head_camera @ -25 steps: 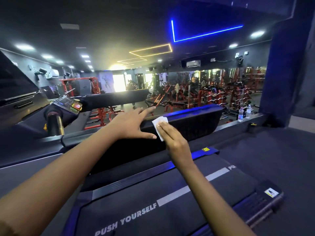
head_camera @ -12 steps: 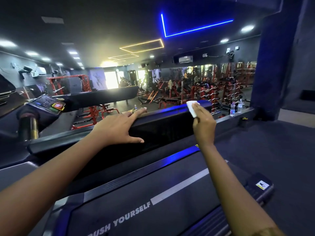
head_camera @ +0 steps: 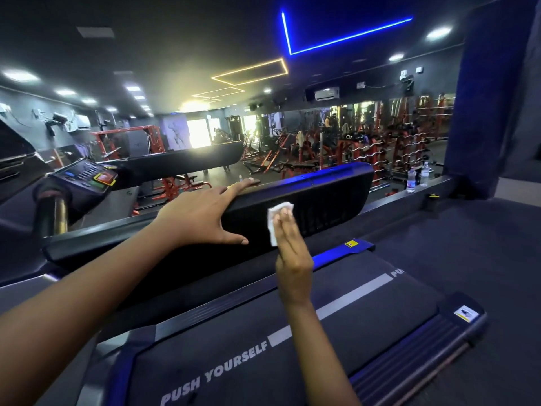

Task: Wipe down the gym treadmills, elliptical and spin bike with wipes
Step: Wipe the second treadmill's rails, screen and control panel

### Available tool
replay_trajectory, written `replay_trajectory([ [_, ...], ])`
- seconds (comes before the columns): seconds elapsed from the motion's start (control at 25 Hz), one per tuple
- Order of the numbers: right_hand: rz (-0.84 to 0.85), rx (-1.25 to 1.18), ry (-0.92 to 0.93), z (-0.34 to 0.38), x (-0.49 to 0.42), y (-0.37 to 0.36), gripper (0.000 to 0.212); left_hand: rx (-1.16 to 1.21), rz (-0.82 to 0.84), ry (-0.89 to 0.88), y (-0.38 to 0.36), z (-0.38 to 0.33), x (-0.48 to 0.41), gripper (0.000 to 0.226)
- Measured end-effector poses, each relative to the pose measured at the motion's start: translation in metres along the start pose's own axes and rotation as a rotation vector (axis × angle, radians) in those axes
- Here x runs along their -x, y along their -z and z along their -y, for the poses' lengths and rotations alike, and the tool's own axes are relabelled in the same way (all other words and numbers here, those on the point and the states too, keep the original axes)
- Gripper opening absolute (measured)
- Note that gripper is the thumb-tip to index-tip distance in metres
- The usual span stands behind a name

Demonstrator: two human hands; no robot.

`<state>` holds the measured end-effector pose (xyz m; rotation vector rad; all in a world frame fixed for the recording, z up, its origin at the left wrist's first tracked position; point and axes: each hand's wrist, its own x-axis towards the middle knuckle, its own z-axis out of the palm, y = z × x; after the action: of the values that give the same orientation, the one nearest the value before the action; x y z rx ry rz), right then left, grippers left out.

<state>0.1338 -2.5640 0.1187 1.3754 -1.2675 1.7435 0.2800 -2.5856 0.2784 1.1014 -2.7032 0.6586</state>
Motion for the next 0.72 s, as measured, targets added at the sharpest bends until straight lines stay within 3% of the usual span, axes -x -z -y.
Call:
replay_trajectory([
  [0.24,-0.254,0.019,-0.457,-0.043,0.014,0.01,0.056,-0.015,0.03,0.0,0.001,0.0,-0.002,0.109],
  [0.32,-0.256,0.013,-0.367,-0.015,0.012,0.007,0.051,-0.02,0.032,0.002,0.0,0.0,-0.002,0.109],
  [0.48,-0.098,-0.058,-0.141,0.035,0.017,-0.009,0.038,-0.022,0.028,0.004,0.0,0.0,-0.002,0.11],
  [0.72,-0.107,0.018,-0.071,-0.011,0.028,0.002,0.039,-0.006,0.04,-0.003,-0.001,0.001,-0.002,0.11],
])
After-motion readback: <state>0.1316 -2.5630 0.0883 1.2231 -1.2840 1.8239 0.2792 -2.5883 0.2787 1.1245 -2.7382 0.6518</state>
